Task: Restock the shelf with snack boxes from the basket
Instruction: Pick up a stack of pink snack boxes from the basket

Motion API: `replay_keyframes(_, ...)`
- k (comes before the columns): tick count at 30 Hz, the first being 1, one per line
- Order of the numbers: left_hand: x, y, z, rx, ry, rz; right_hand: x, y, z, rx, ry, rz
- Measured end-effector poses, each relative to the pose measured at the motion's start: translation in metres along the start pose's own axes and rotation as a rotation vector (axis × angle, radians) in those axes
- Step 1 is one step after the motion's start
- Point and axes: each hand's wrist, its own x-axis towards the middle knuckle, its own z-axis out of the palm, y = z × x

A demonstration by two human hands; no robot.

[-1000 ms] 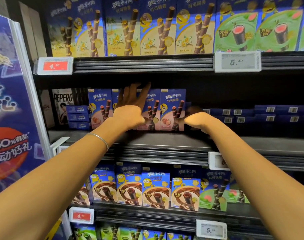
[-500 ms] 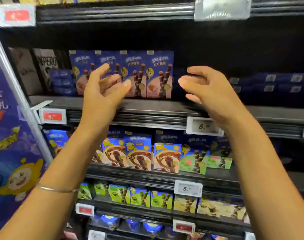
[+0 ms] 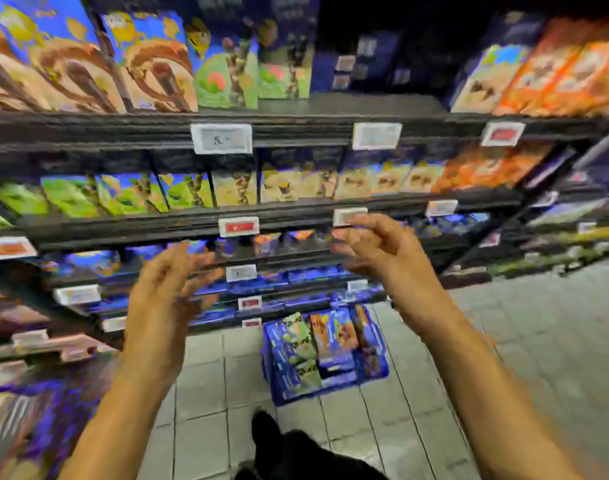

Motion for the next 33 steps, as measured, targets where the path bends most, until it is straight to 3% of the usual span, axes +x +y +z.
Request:
replay_keyframes(5, -0.054, -0.123, 0.035, 0.14, -0.019, -0.456, -0.028, 0.117, -0.058, -0.088, 0.048, 0.301)
replay_keyframes(8, -0.079, -0.178, 0.059, 0.161, -0.005, -0.638, -0.028, 0.189, -0.09, -0.191, 0.052, 0.404)
replay_keyframes(13, -0.087, -0.272, 0.111, 0.086, 0.041, -0.842, -0.018, 0.338, -0.148, -0.348, 0.031, 0.606)
replay_keyframes(19, -0.051, -0.44, 0.144, 0.079, -0.002, -0.956, 0.013, 0.527, -0.188, -0.494, 0.113, 0.753)
replay_keyframes(26, 0.02, -0.631, 0.146, -0.026, -0.032, -0.975, 0.054, 0.724, -0.184, -0.781, 0.178, 0.518)
replay_keyframes(30, 0.041, -0.699, 0.152, -0.067, -0.041, -0.956, 0.062, 0.788, -0.183, -0.866, 0.249, 0.349)
replay_keyframes(33, 0.045, -0.728, 0.154, -0.048, -0.103, -0.942, 0.065, 0.814, -0.188, -0.796, 0.301, 0.272)
